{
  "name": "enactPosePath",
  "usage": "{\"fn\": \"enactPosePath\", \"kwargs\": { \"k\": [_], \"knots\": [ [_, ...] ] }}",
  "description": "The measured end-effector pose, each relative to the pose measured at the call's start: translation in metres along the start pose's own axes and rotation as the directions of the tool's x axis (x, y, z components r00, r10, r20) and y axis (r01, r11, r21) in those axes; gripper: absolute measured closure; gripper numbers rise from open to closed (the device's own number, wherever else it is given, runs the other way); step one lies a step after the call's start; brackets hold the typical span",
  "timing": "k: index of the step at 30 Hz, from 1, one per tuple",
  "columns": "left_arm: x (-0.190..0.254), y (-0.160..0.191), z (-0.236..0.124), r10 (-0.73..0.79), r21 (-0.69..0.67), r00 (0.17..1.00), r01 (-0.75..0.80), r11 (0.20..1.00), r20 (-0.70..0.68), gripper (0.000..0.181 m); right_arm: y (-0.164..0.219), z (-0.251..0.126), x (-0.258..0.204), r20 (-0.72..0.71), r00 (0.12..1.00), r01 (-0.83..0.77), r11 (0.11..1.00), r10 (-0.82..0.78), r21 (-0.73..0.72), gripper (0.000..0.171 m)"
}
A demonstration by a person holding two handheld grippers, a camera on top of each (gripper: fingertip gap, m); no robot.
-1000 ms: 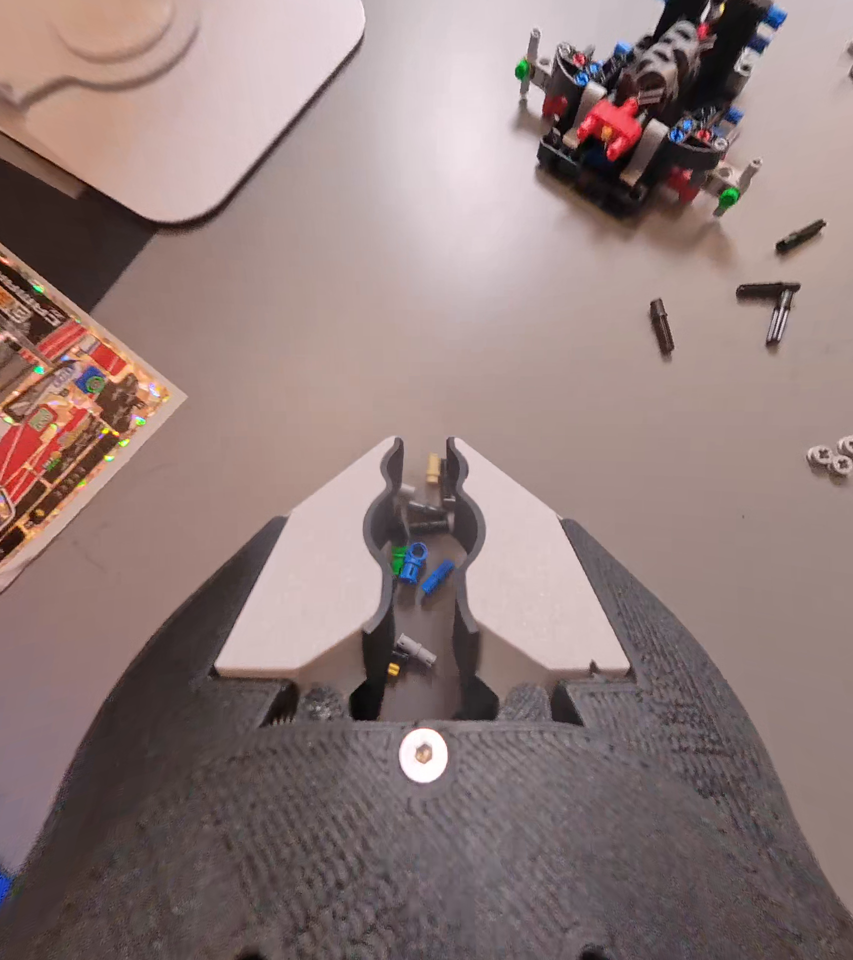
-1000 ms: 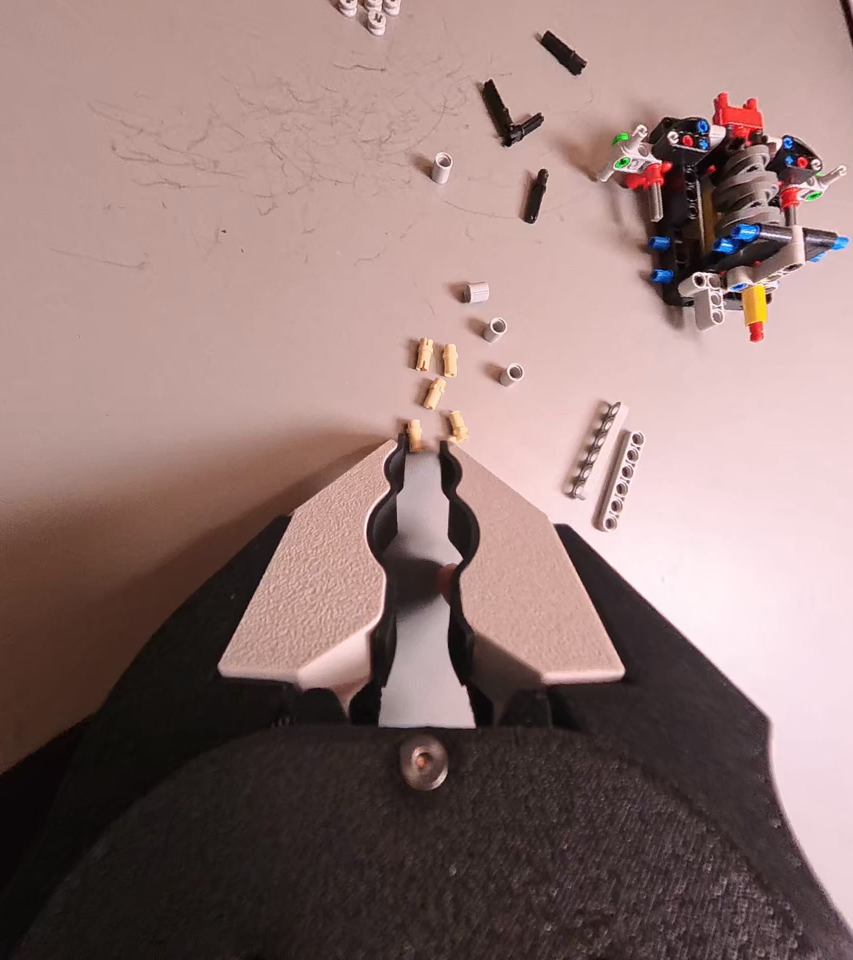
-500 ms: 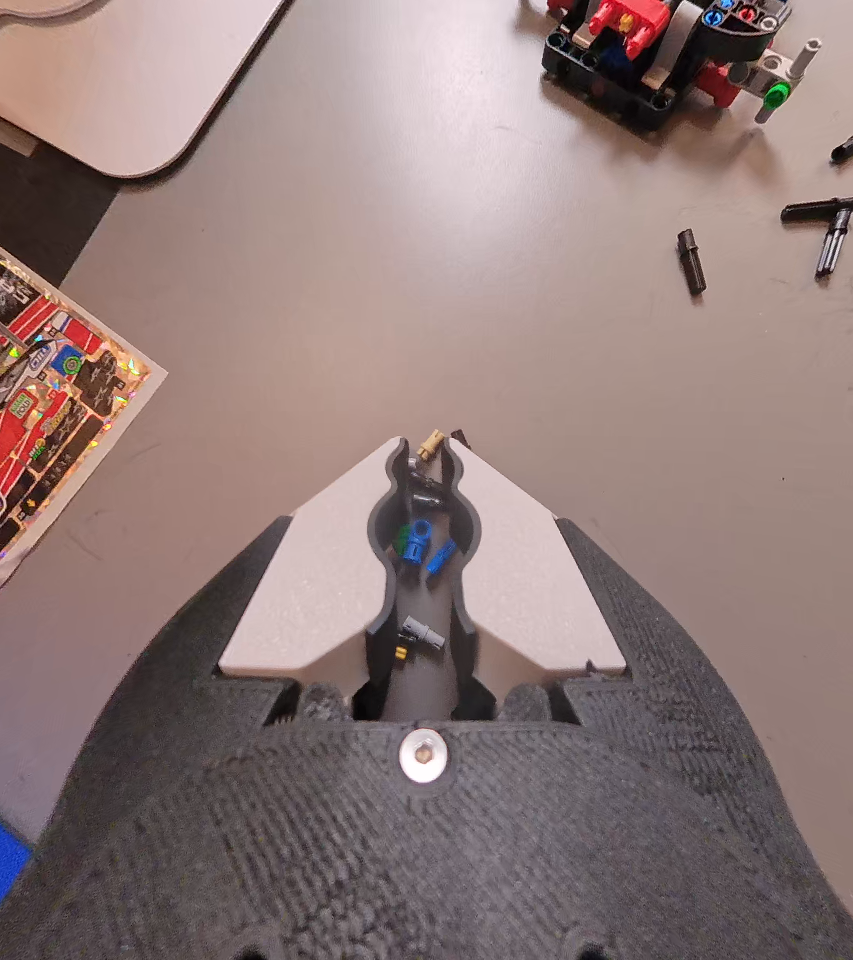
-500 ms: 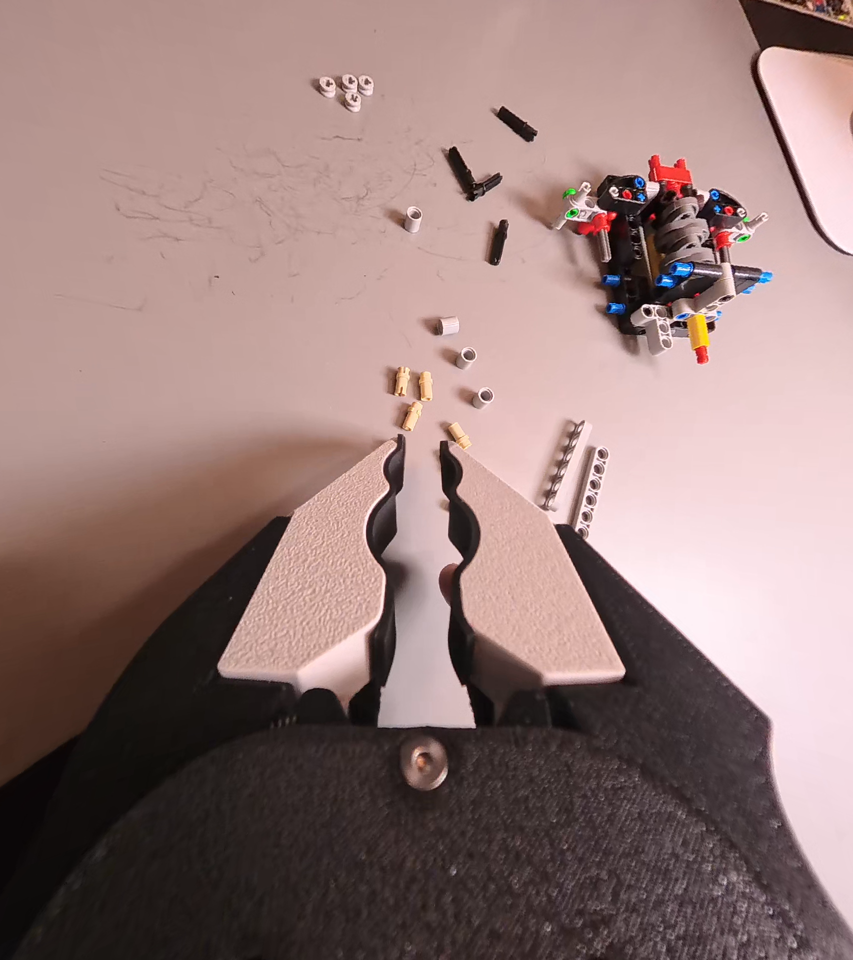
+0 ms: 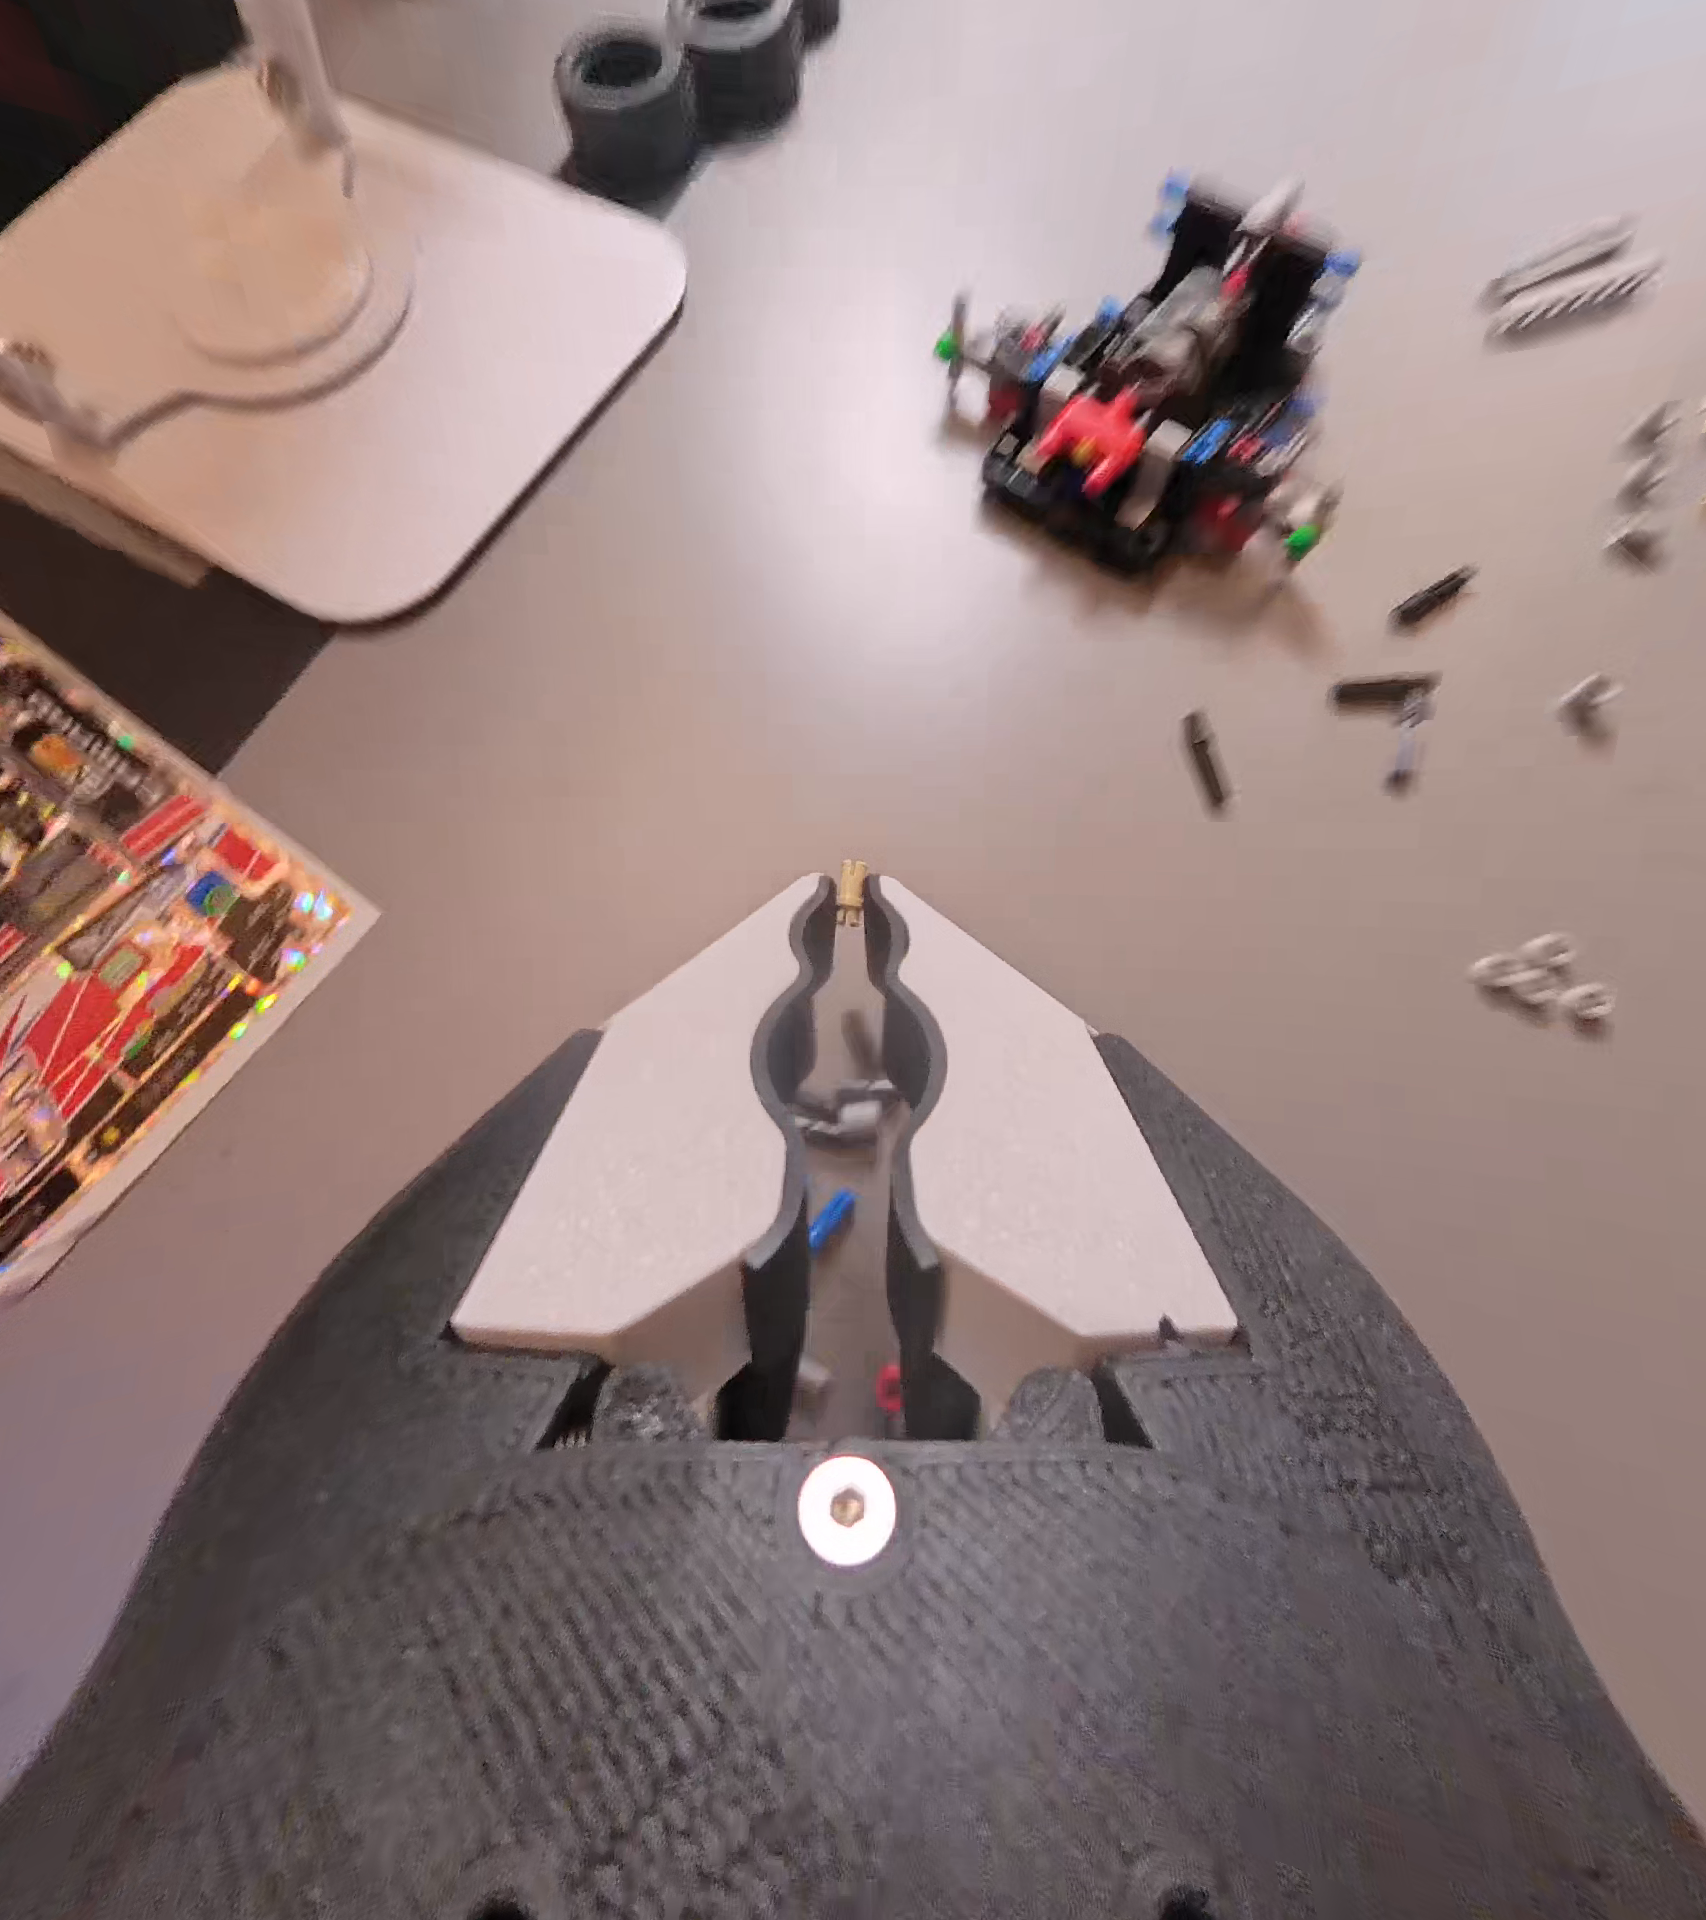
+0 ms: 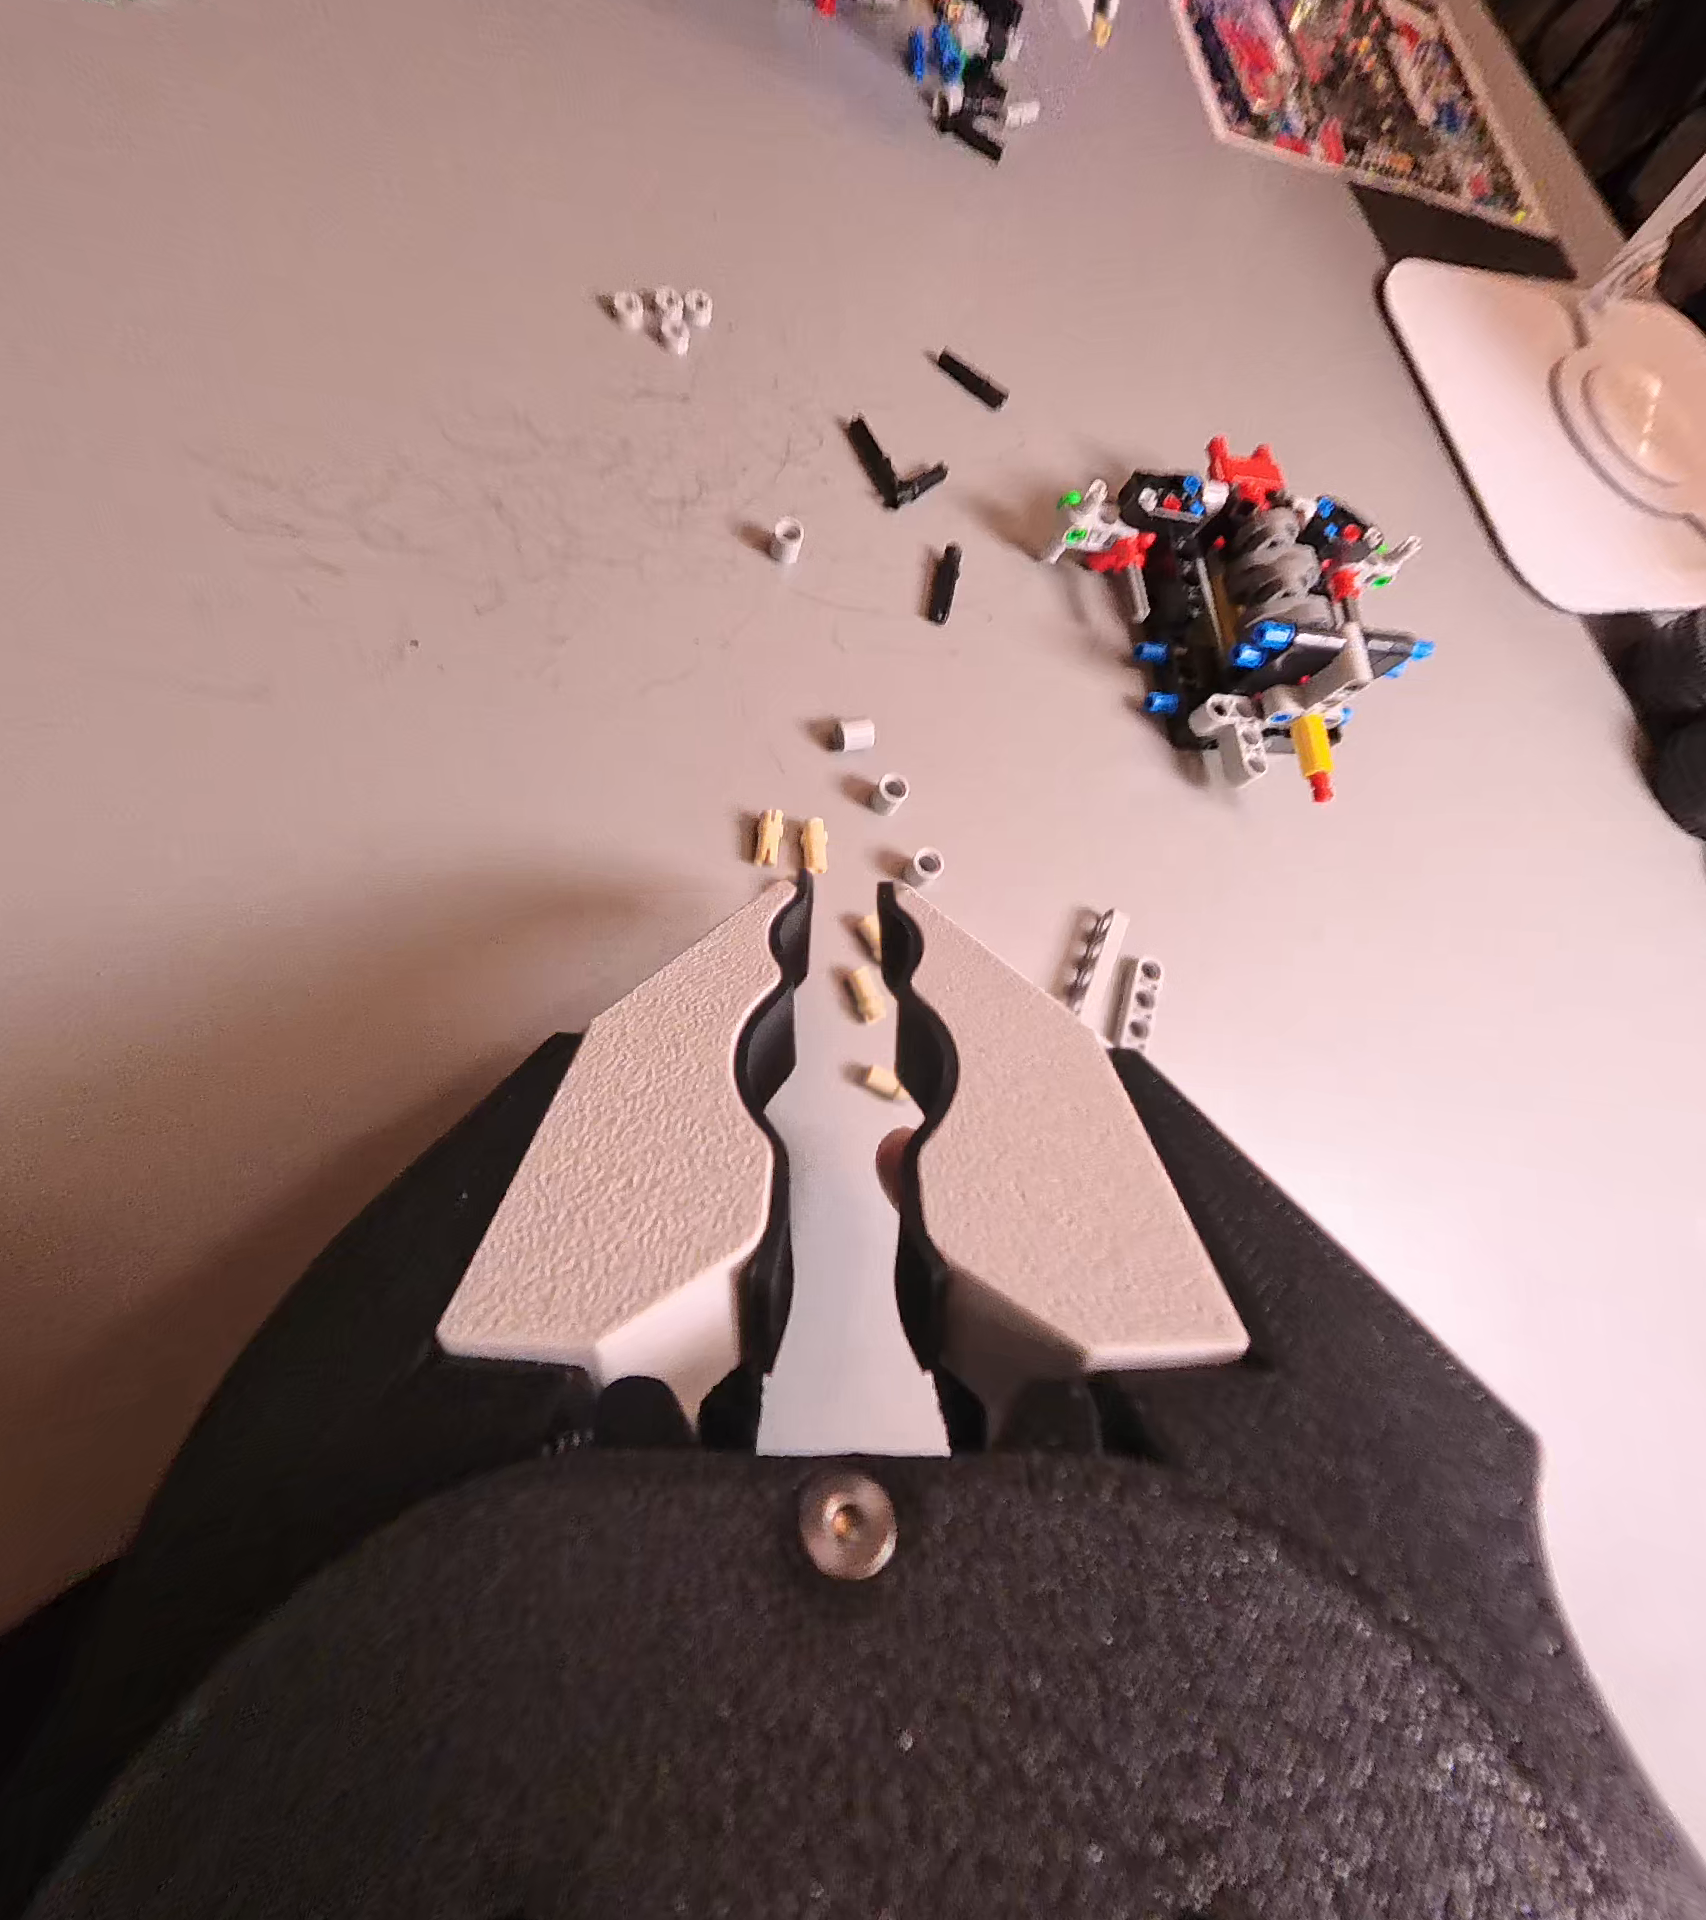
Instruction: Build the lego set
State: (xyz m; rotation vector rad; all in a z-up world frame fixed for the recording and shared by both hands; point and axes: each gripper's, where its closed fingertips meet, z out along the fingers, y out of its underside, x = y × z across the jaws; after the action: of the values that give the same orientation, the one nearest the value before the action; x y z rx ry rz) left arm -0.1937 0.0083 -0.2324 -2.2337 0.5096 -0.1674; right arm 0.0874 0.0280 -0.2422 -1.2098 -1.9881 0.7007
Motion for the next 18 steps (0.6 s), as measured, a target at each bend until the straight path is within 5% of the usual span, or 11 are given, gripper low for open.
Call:
{"fn": "enactPosePath", "kwargs": {
  "k": [10, 18],
  "knots": [
    [0.163, -0.065, 0.0, 0.064, 0.186, 0.904, 0.018, 0.982, -0.424, 0.178, -0.048, 0.004, -0.006, -0.078, 0.995, 0.086, 0.967, -0.069, 0.24, 0.156],
    [0.235, -0.076, 0.002, -0.058, 0.216, 0.847, 0.201, 0.955, -0.529, 0.178, -0.074, 0.01, -0.03, -0.03, 0.994, 0.113, 0.935, -0.109, 0.337, 0.152]
  ]
}}
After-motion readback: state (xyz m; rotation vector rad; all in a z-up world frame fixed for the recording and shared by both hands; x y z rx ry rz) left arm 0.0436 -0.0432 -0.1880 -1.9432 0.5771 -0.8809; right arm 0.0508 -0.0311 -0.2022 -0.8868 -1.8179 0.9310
